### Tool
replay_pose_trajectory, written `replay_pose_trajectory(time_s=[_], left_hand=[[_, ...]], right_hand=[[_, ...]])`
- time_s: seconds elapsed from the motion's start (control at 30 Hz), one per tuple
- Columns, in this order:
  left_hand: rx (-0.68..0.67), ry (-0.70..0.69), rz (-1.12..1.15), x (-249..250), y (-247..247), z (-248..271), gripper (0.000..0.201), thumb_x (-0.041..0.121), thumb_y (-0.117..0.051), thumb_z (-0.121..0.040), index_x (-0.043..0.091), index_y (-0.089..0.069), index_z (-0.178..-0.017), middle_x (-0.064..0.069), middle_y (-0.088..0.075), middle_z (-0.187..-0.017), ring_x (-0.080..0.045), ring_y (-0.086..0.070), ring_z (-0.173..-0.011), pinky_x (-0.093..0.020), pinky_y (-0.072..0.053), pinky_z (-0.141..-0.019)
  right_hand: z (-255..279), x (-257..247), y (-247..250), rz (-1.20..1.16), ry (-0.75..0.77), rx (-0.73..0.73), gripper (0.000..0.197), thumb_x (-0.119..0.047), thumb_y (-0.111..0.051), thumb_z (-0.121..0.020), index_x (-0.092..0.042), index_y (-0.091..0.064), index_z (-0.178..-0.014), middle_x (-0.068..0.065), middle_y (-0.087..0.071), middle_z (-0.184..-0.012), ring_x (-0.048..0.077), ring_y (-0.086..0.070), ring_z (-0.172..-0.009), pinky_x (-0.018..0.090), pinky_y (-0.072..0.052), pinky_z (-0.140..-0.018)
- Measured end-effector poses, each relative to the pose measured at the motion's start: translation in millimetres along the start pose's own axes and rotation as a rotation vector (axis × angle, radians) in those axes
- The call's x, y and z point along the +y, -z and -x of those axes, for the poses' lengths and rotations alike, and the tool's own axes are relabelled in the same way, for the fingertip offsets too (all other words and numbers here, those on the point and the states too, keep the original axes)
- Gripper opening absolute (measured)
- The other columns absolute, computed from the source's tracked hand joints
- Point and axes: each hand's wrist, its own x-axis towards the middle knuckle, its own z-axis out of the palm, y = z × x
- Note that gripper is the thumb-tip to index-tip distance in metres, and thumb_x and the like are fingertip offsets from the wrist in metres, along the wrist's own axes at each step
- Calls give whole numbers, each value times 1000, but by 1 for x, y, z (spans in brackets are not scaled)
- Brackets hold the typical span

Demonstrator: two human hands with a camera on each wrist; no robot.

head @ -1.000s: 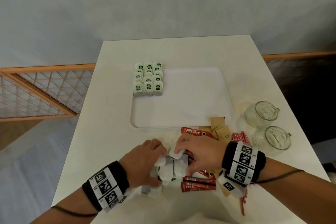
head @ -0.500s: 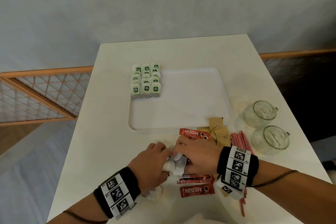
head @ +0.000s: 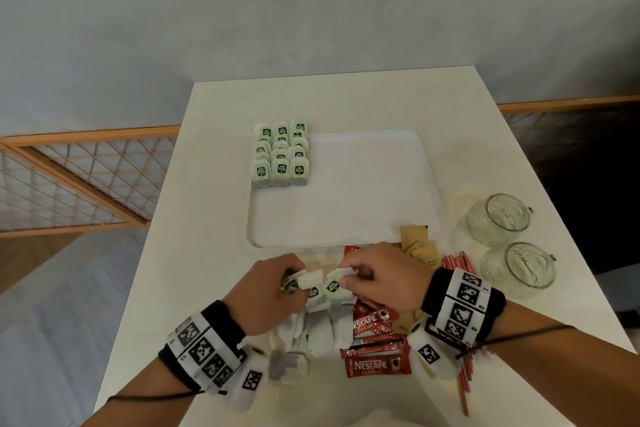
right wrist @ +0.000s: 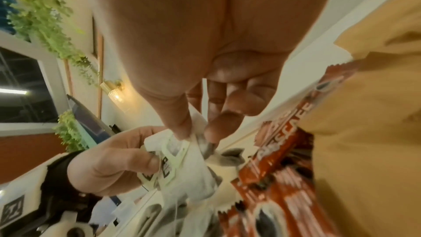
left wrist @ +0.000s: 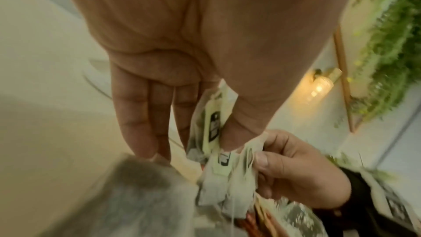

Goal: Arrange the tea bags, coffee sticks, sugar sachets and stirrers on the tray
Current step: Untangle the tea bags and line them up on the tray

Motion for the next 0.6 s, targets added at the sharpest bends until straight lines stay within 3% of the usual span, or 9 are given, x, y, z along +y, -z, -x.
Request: replay_pose_trajectory(time_s=[0.03, 0.13, 0.2, 0.27, 0.33, 0.4, 0.43, 0.5, 0.6], left_hand=[[11, 18, 54, 0, 1, 0, 10, 25, -68, -78, 26, -63, -87, 9, -69, -73, -12, -67, -64, -34, -54, -60], [53, 67, 162, 2, 6, -2, 11, 26, -73, -76, 22, -64, -80, 7, -65, -67, -6, -58, -58, -26, -47, -58], [76, 85, 278, 2, 10, -4, 19, 35, -71, -69, 19, -64, -78, -4, -67, -72, -10, -56, -60, -29, -46, -61], [95, 107, 417, 3, 13, -7, 17, 31, -69, -67, 16, -65, -74, -12, -72, -82, -14, -56, -64, -29, -46, -62], [117, 131, 599, 6, 14, -9, 4, 14, -64, -69, 17, -67, -70, -15, -76, -99, -19, -64, -73, -32, -53, -67], [114, 166, 796, 9, 13, -11, 9, 4, -57, -70, 10, -64, -73, -17, -75, -107, -29, -71, -89, -43, -59, -78], [117, 182, 852, 10, 12, -12, 8, 3, -56, -69, 8, -61, -74, -17, -75, -107, -31, -71, -92, -46, -59, -79], [127, 200, 907, 12, 10, -15, 11, 2, -55, -67, 9, -62, -72, -13, -76, -96, -30, -71, -86, -42, -60, -72], [142, 219, 943, 18, 10, -17, 12, 5, -56, -68, 13, -65, -73, -13, -68, -83, -29, -65, -76, -34, -57, -62]], right_hand=[[0, 0, 1, -33, -3, 5, 21, -39, -60, -99, -22, -67, -88, -18, -55, -62, 3, -49, -55, 20, -38, -57], [-3, 0, 7, -165, -38, 11, 21, -37, -62, -99, -20, -68, -88, -13, -54, -62, 4, -47, -54, 22, -42, -57], [-5, -1, 11, -261, -57, 8, 19, -34, -64, -98, -18, -70, -91, -7, -63, -68, 12, -54, -57, 32, -50, -61], [-8, -5, 15, -354, -55, 8, 17, -28, -64, -99, -13, -72, -98, -4, -70, -75, 17, -63, -65, 38, -55, -69], [-10, -9, 18, -437, -34, 13, 13, -20, -64, -99, -10, -72, -100, -13, -71, -74, 3, -63, -66, 24, -52, -68], [-13, -14, 20, -500, -20, 17, 13, -16, -63, -100, -6, -71, -102, -6, -73, -76, 4, -63, -66, 16, -48, -64], [-16, -15, 21, -528, -11, 19, 14, -16, -63, -100, -4, -70, -103, 4, -74, -79, 9, -63, -66, 16, -48, -62], [-20, -18, 21, -576, 15, 20, 16, -16, -62, -100, -3, -69, -106, 23, -72, -86, 15, -61, -67, 17, -48, -59], [-28, -22, 21, -610, 37, 19, 15, -16, -62, -100, -8, -68, -111, 18, -73, -91, 17, -64, -69, 19, -49, -58]])
